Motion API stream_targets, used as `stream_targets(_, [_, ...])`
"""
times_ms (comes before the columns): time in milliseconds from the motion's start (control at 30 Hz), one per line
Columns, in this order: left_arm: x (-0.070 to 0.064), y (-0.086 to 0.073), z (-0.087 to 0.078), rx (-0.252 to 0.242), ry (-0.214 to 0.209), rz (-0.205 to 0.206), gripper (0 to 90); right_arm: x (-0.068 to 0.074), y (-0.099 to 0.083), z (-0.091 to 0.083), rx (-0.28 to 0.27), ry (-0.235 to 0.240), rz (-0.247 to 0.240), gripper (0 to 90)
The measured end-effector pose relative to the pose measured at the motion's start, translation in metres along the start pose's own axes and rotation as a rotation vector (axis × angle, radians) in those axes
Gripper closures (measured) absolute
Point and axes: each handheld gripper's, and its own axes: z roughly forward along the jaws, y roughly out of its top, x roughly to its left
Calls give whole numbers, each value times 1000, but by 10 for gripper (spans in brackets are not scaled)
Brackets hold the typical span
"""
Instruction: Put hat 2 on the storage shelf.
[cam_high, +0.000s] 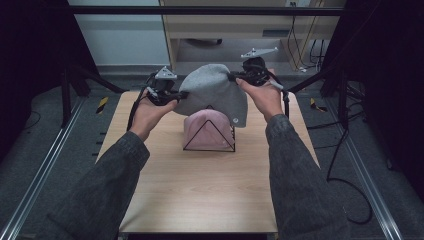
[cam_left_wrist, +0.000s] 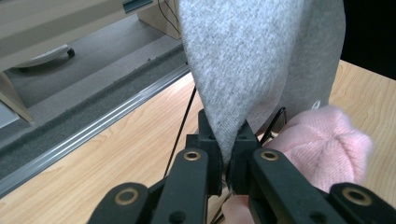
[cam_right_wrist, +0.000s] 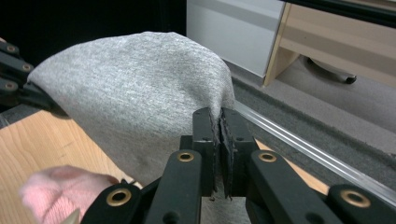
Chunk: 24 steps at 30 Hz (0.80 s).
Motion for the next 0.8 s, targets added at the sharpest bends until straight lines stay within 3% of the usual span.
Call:
stream_targets(267, [1,-8,5,18,2,-5,866,4,-17,4,18,-2,8,858])
stream_targets(800, [2,-20,13,22,-10,-18,866,5,-32,9,39,3,26,858])
